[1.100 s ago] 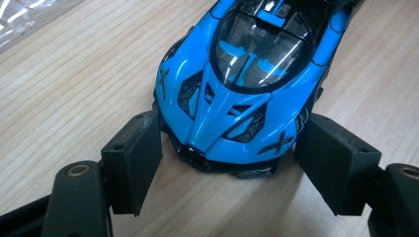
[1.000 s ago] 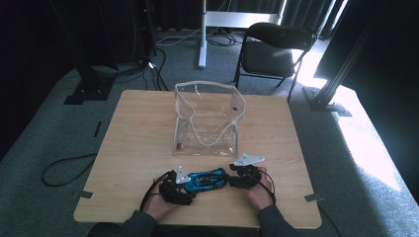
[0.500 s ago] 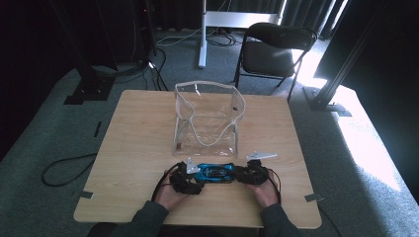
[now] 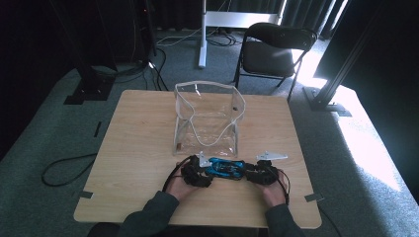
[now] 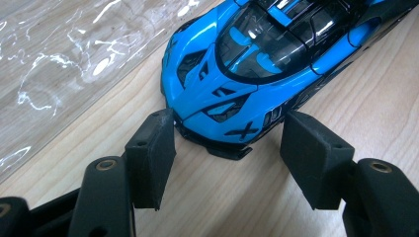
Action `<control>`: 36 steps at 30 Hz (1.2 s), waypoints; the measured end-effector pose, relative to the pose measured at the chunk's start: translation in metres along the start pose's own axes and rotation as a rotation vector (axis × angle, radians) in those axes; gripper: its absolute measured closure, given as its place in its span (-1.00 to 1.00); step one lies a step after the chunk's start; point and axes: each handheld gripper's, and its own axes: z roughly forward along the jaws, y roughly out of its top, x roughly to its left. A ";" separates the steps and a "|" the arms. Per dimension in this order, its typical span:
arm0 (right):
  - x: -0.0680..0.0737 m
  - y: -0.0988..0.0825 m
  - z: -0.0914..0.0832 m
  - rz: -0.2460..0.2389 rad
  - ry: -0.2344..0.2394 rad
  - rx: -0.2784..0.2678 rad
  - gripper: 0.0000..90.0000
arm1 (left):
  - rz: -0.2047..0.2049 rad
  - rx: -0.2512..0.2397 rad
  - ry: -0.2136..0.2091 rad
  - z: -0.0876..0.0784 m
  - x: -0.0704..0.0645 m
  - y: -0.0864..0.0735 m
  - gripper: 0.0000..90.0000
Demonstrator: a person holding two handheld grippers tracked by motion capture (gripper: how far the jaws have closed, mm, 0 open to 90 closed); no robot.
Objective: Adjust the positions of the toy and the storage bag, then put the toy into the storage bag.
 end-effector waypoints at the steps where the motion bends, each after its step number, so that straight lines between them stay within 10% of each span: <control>1: -0.001 0.000 0.000 0.002 -0.002 -0.002 0.30 | -0.004 -0.004 -0.002 0.001 0.000 0.000 -0.13; 20: -0.006 -0.007 -0.002 0.017 -0.024 0.009 0.26 | -0.029 -0.048 -0.031 0.006 0.003 -0.002 -0.16; 36: -0.004 -0.002 -0.014 -0.169 -0.065 -0.011 -0.02 | -0.042 -0.104 -0.021 -0.006 0.012 -0.026 -0.24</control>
